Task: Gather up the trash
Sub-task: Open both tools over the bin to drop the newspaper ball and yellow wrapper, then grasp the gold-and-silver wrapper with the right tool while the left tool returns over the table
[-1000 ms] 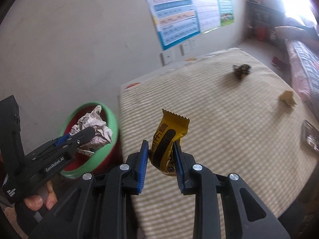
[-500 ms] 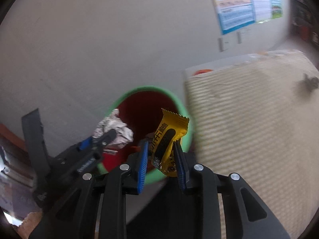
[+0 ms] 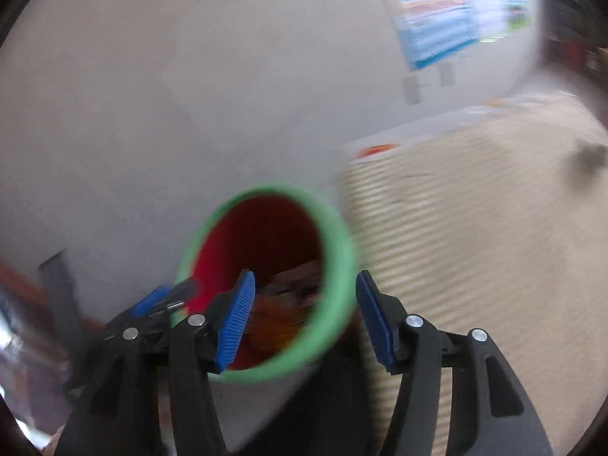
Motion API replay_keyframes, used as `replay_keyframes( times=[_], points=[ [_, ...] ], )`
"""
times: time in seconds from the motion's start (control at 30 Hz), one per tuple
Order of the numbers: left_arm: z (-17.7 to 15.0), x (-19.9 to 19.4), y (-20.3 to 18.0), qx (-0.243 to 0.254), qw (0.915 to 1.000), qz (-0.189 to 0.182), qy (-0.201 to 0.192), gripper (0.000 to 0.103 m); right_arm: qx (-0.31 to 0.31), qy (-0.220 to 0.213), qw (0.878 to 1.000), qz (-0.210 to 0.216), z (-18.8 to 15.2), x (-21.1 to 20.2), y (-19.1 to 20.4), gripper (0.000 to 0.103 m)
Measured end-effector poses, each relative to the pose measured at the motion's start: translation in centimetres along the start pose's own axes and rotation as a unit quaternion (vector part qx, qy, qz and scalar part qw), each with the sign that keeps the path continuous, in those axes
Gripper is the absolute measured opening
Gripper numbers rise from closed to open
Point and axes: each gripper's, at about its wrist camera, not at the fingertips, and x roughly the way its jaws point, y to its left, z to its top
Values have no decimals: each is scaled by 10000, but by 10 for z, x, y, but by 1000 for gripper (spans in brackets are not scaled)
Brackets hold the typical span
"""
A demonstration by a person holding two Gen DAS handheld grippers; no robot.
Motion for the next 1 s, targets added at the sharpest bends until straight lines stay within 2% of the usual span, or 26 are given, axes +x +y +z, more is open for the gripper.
replay_keyframes(
  times=[0.07,0.17,0.27,0.4,0.5,0.6,0.63,0.7,0.73,0.77,0.83,0.93,1.0],
  points=[
    [0,3,-11,103,9999,-57,38,67,356,-254,9967,-681,6,-17,-52,54],
    [1,7,-30,256,9996,-131,77,67,991,-558,9823,-1490,12,-45,-128,54],
    [1,10,-48,428,9988,-196,102,69,1664,-1082,9492,-2442,15,-87,-213,57],
    [1,12,-75,708,9970,-267,146,69,2509,-1352,9092,-3036,17,-119,-301,62],
    [0,10,-98,928,9950,-333,139,69,2728,-1251,8969,-3248,19,-122,-340,62],
    [-4,9,-117,1112,9930,-351,181,70,2703,-921,8987,-3329,25,-105,-369,62],
    [-4,9,-122,1161,9924,-353,196,70,2736,-874,9005,-3264,18,-106,-370,62],
    [-5,9,-138,1274,9907,-407,231,70,2807,-873,9051,-3072,15,-102,-377,52],
    [-5,9,-144,1314,9901,-439,236,70,2775,-872,9076,-3028,16,-100,-380,40],
    [-5,9,-152,1364,9892,-484,244,70,2686,-851,9121,-2979,16,-98,-380,34],
    [-5,12,-176,1529,9856,-668,277,70,2560,-879,9192,-2861,14,-100,-372,28],
    [-5,21,-219,1796,9776,-1041,344,71,2408,-1154,9317,-2463,3,-114,-344,27],
    [-3,31,-250,1870,9726,-1321,398,75,2334,-1347,9388,-2146,-18,-126,-317,27]
  ],
)
